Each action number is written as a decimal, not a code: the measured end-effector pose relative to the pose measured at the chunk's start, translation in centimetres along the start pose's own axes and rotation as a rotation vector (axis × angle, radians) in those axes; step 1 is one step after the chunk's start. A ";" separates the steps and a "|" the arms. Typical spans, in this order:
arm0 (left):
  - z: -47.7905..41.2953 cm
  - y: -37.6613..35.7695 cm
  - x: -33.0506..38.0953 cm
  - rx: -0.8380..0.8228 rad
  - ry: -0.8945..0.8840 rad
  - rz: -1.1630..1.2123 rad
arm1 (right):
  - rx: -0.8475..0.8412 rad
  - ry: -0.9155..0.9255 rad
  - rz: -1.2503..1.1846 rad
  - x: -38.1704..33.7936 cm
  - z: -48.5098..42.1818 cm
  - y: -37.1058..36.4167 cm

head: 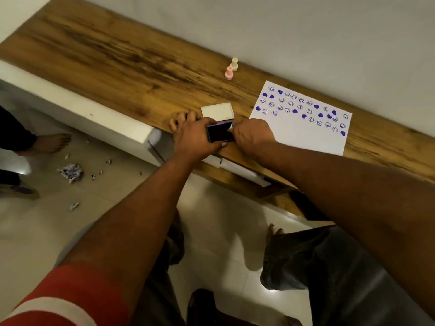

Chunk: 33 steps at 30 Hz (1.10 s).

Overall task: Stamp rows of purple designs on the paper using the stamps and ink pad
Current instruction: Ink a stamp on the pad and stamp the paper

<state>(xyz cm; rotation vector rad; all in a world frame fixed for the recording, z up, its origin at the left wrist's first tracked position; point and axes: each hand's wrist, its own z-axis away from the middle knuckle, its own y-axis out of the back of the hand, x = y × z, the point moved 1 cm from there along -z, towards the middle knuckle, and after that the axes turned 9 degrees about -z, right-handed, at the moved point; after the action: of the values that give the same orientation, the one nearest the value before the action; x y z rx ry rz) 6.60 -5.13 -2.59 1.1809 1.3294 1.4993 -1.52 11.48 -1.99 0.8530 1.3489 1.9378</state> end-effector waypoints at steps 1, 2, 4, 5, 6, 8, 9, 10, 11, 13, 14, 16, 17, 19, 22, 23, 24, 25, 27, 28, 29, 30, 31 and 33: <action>0.0 0.2 0.3 -0.010 0.002 -0.025 | 0.005 -0.003 0.008 -0.1 0.0 0.0; 0.1 0.5 0.7 -0.015 0.008 -0.040 | 0.016 -0.003 0.001 -0.1 0.0 0.3; 0.1 1.0 1.4 -0.019 0.040 -0.053 | 0.028 -0.006 -0.088 0.1 0.1 1.2; 0.2 1.3 1.8 -0.019 0.053 -0.062 | 0.038 -0.011 -0.170 0.4 0.3 1.6; 0.2 1.5 2.2 -0.018 0.064 -0.076 | 0.062 -0.023 -0.268 0.8 0.7 2.0; 0.2 2.0 3.1 -0.002 0.065 -0.125 | 0.177 -0.067 -0.510 2.4 2.2 2.4; 0.2 2.3 3.8 0.018 0.048 -0.143 | 0.248 -0.089 -0.610 3.7 3.5 2.4; 0.3 2.5 4.8 0.044 0.021 -0.148 | 0.292 -0.097 -0.665 5.3 4.9 2.2; 0.4 2.7 6.1 0.069 -0.015 -0.140 | 0.313 -0.102 -0.683 7.2 6.3 1.7; 0.9 2.7 9.7 0.111 -0.117 -0.127 | 0.314 -0.135 -0.670 11.9 9.0 0.2; 1.4 2.4 12.0 0.138 -0.184 -0.127 | 0.306 -0.178 -0.659 14.5 10.2 -0.6; 2.3 1.0 16.8 0.186 -0.328 -0.092 | 0.301 -0.283 -0.643 19.4 12.2 -2.3; 2.7 0.1 19.1 0.189 -0.392 -0.054 | 0.300 -0.325 -0.635 21.4 13.0 -3.1; 2.8 -1.3 22.7 0.153 -0.448 0.021 | 0.307 -0.382 -0.649 24.3 14.2 -4.5; 1.7 -3.2 25.7 0.070 -0.413 0.081 | 0.323 -0.407 -0.671 26.5 14.6 -6.1; 1.4 -3.9 25.9 0.045 -0.397 0.078 | 0.307 -0.412 -0.670 26.6 14.5 -6.4; 1.1 -4.7 26.1 0.020 -0.383 0.071 | 0.290 -0.418 -0.674 26.8 14.3 -6.7; 1.0 -5.5 26.1 0.001 -0.365 0.062 | 0.281 -0.419 -0.677 27.0 14.1 -7.0; 1.0 -6.6 26.0 -0.001 -0.330 0.048 | 0.268 -0.424 -0.677 27.3 13.7 -7.5; 1.0 -6.9 25.9 0.011 -0.320 0.043 | 0.259 -0.427 -0.671 27.5 13.6 -7.8; 1.0 -7.1 26.0 0.021 -0.318 0.041 | 0.250 -0.430 -0.662 27.7 13.6 -8.1; 1.0 -7.2 26.1 0.033 -0.318 0.042 | 0.243 -0.434 -0.652 27.8 13.6 -8.3; 0.9 -7.3 26.1 0.044 -0.317 0.042 | 0.240 -0.434 -0.644 27.9 13.5 -8.3; 1.0 -7.2 26.1 0.050 -0.321 0.044 | 0.234 -0.419 -0.619 28.1 13.3 -8.4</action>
<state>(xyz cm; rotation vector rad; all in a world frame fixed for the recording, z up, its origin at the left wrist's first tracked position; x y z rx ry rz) 0.88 21.14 -6.19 1.4232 1.1341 1.2479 -6.78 43.25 -1.98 0.7715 1.3811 1.0780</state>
